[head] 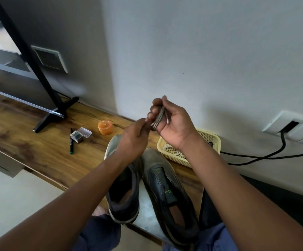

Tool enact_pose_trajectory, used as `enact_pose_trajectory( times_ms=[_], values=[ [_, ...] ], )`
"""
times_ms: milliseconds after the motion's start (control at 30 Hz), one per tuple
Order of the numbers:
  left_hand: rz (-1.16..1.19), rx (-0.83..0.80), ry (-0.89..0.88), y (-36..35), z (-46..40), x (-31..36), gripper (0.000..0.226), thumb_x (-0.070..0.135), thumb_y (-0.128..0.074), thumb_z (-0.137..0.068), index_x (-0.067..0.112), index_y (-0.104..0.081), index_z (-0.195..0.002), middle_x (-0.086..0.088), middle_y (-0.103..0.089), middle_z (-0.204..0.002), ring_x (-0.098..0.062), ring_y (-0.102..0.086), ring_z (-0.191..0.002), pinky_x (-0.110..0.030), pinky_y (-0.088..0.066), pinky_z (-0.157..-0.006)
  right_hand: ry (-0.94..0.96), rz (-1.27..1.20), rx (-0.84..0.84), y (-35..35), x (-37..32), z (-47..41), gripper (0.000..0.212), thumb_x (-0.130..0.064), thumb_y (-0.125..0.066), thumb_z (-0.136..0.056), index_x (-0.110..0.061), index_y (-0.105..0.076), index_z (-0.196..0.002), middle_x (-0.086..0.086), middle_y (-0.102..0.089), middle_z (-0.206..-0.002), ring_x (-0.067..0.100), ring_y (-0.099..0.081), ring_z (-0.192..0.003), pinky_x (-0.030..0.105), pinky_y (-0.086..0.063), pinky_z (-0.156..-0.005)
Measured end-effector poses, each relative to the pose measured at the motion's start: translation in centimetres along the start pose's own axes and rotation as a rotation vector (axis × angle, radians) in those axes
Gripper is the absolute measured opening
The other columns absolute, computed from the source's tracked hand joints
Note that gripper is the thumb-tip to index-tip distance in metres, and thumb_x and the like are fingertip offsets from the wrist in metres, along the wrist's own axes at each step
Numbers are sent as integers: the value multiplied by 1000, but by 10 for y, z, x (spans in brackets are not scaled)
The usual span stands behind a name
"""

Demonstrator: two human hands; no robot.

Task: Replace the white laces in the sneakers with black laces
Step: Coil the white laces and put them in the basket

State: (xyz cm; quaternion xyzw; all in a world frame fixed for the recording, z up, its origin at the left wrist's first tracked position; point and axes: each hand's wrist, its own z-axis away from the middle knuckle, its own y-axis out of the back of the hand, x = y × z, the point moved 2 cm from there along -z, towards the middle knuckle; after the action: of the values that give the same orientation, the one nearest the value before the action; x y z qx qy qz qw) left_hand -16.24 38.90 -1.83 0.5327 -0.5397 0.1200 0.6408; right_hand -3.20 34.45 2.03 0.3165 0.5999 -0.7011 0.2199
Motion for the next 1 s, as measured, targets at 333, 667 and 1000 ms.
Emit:
enact_pose_trajectory(
  times_ms=[333, 667, 1000],
  values=[
    [-240, 143, -248, 11, 8, 24, 11, 29, -80, -89, 27, -83, -100, 7, -80, -87, -13, -74, -79, -32, -59, -76, 158, 419, 214, 18, 5, 2, 35, -22, -39, -113, 2, -63, -110, 24, -74, -100, 33, -74, -92, 41, -60, -81],
    [-117, 141, -335, 17, 1, 17, 27, 11, -78, -88, 25, -83, -111, 9, -81, -94, -6, -75, -82, -35, -61, -79, -4, 455, 210, 9, 15, 6, 36, -21, -40, -111, 3, -66, -109, 13, -68, -83, 23, -64, -73, 33, -51, -66],
    [-393, 205, -507, 21, 2, 23, 29, 30, -82, -83, 23, -71, -109, 7, -66, -88, -19, -63, -78, -31, -44, -61, -183, 305, 100, 5, 17, 8, 47, -38, -33, -114, -9, -67, -100, 4, -70, -75, 15, -69, -69, 28, -58, -65]
  ],
)
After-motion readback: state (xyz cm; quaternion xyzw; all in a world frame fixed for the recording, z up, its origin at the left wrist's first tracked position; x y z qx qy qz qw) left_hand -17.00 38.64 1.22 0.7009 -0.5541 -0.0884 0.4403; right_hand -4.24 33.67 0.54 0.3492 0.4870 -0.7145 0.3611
